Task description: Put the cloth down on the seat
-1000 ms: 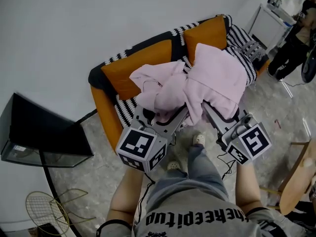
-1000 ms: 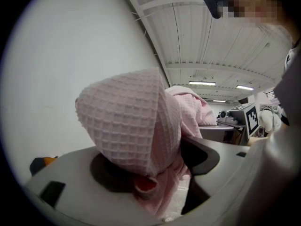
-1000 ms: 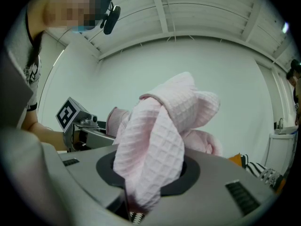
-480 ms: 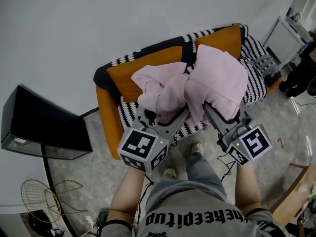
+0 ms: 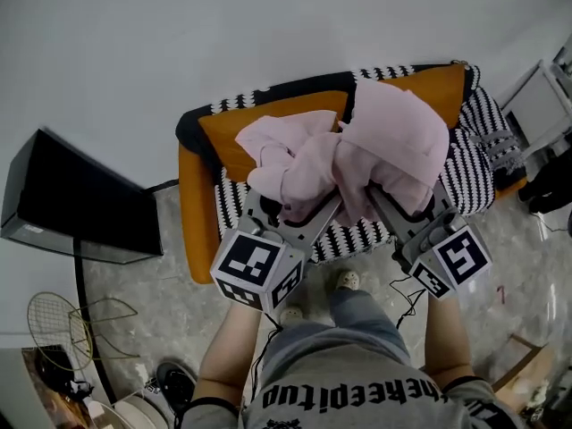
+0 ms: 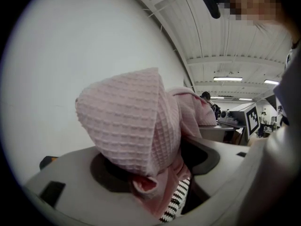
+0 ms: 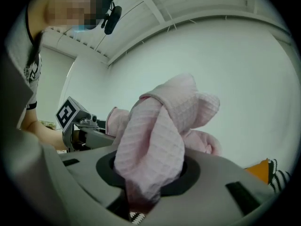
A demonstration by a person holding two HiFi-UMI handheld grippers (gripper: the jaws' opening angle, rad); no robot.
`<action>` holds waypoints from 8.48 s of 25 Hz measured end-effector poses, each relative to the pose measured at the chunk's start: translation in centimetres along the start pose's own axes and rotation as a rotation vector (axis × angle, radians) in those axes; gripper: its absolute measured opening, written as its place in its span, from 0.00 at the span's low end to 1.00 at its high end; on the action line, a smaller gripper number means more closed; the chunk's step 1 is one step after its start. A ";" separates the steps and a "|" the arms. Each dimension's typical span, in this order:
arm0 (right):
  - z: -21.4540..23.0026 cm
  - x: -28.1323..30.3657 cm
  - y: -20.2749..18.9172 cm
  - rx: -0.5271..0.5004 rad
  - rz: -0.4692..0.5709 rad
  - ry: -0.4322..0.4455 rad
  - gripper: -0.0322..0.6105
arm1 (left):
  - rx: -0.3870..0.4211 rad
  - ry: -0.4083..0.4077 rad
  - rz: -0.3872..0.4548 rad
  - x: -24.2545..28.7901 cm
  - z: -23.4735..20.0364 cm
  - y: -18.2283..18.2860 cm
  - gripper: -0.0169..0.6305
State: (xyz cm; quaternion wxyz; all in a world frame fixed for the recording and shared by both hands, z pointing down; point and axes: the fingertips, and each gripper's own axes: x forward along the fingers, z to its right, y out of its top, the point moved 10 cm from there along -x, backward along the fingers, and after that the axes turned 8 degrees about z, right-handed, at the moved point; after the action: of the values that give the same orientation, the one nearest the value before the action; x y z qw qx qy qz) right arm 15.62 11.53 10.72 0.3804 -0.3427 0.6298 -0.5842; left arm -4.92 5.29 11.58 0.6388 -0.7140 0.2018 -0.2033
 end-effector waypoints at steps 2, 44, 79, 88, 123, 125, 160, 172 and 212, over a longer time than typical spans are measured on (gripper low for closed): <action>1.2 0.6 -0.4 0.007 -0.004 0.026 0.29 | -0.003 0.028 -0.003 0.8 -0.2 -0.3 0.55; 11.0 11.3 -14.2 0.171 -0.255 0.313 0.29 | -0.228 0.333 -0.204 8.4 -7.0 -12.1 0.55; 11.4 6.8 -32.1 0.331 -0.529 0.295 0.29 | -0.475 0.380 -0.442 9.7 -4.9 -30.3 0.55; 11.5 6.1 -35.4 0.355 -0.579 0.292 0.29 | -0.513 0.385 -0.480 10.0 -4.8 -33.4 0.55; 14.6 0.7 -43.3 0.333 -0.739 0.226 0.31 | -0.532 0.372 -0.620 14.5 -0.8 -41.7 0.55; 13.5 2.0 -40.1 0.312 -0.760 0.223 0.31 | -0.549 0.369 -0.612 13.4 -1.6 -38.8 0.55; 7.7 18.0 -35.9 0.274 -0.844 0.190 0.29 | -0.677 0.508 -0.519 4.6 -17.8 -34.2 0.53; 4.0 12.6 -33.3 0.245 -0.790 0.190 0.04 | -0.525 0.455 -0.494 2.9 -12.6 -31.6 0.11; -9.2 9.3 -9.4 0.255 -0.418 0.014 0.04 | -0.336 0.070 -0.304 -5.4 -7.5 -9.2 0.05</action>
State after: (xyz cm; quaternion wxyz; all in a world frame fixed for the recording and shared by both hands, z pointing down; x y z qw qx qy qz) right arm 3.03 6.96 19.62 0.2872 -0.4106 0.4688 -0.7274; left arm -13.28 2.99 21.32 0.4657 -0.8250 0.1451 -0.2855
